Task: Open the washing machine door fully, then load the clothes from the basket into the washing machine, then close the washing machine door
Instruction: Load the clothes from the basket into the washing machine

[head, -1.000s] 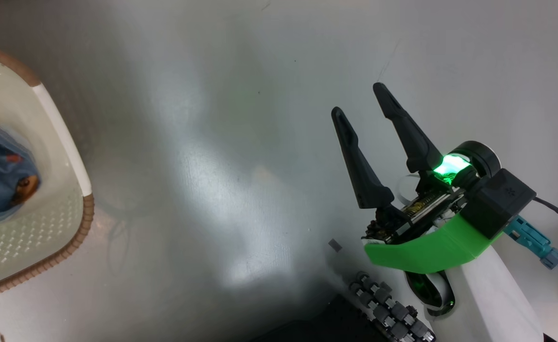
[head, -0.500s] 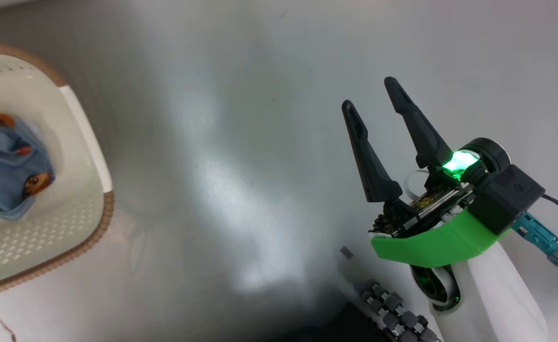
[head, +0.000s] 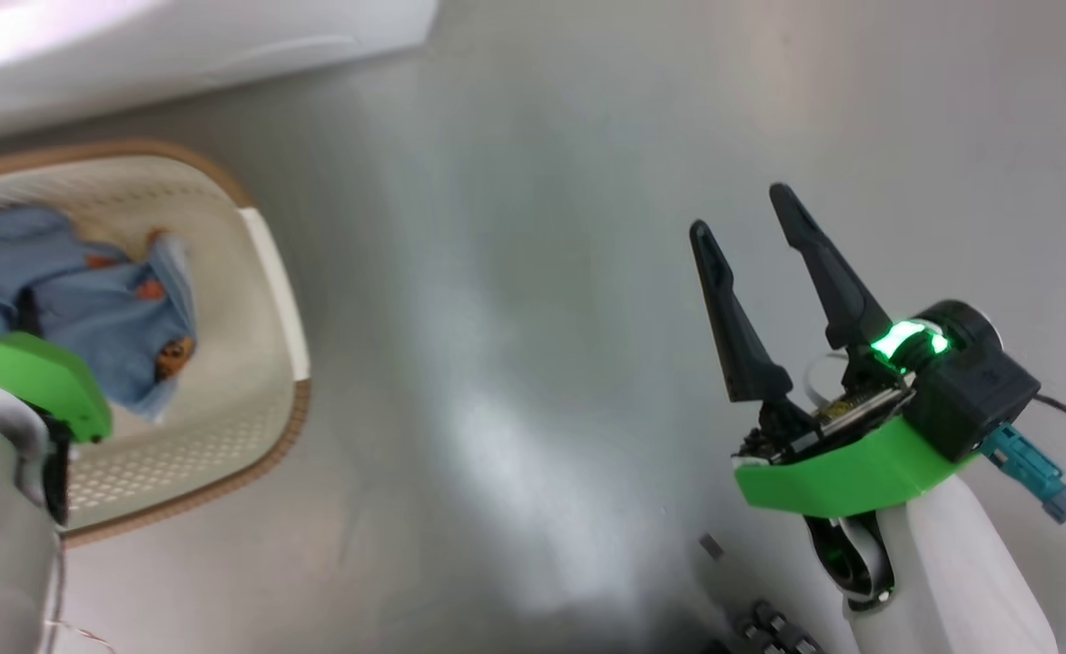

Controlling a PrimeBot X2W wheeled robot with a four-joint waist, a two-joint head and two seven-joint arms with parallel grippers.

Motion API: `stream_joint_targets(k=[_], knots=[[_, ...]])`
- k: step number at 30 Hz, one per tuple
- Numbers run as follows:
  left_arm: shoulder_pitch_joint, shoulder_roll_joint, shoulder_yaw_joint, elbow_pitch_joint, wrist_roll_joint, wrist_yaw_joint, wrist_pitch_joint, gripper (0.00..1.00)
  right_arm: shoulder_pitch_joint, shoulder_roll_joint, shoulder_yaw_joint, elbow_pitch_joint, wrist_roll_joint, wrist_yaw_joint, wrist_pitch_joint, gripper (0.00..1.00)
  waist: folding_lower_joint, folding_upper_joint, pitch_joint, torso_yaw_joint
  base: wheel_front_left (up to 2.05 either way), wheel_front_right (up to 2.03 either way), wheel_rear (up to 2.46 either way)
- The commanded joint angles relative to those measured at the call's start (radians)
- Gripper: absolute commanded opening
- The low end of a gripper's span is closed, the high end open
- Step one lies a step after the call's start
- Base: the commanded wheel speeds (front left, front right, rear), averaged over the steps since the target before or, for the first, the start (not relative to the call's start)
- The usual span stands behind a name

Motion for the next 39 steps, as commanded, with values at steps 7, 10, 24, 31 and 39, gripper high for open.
stream_joint_targets(k=[7, 10, 24, 31, 39], knots=[[0.154, 0.034, 0.079, -0.215, 0.026, 0.071, -0.026, 0.0, 0.096, 0.002, -0.004, 0.012, -0.04, 0.002, -0.005, 1.0, 0.0, -0.0001, -0.186, 0.123, 0.0, 0.0, 0.0], [0.233, 0.036, 0.123, -0.341, 0.061, 0.107, -0.027, 0.0, 0.112, 0.002, -0.007, 0.026, -0.047, 0.002, -0.005, 1.0, 0.0, -0.0001, -0.23, 0.141, 0.0, 0.0, 0.0], [0.594, -0.039, 0.321, -0.813, 0.2, 0.161, -0.027, 0.0, 0.208, 0.002, -0.033, 0.088, -0.071, 0.002, 0.004, 1.0, 0.0, -0.0001, -0.462, 0.206, 0.0, 0.0, 0.0], [0.718, -0.057, 0.352, -0.947, 0.239, 0.161, -0.027, 0.0, 0.267, 0.002, -0.051, 0.094, -0.078, 0.002, 0.014, 1.0, 0.0, -0.0001, -0.562, 0.226, 0.0, 0.0, 0.0], [0.861, -0.049, 0.35, -1.078, 0.268, 0.175, -0.027, 0.0, 0.339, 0.001, -0.066, 0.079, -0.087, 0.002, 0.045, 1.0, 0.0, -0.0001, -0.676, 0.229, 0.0, 0.0, 0.0]])
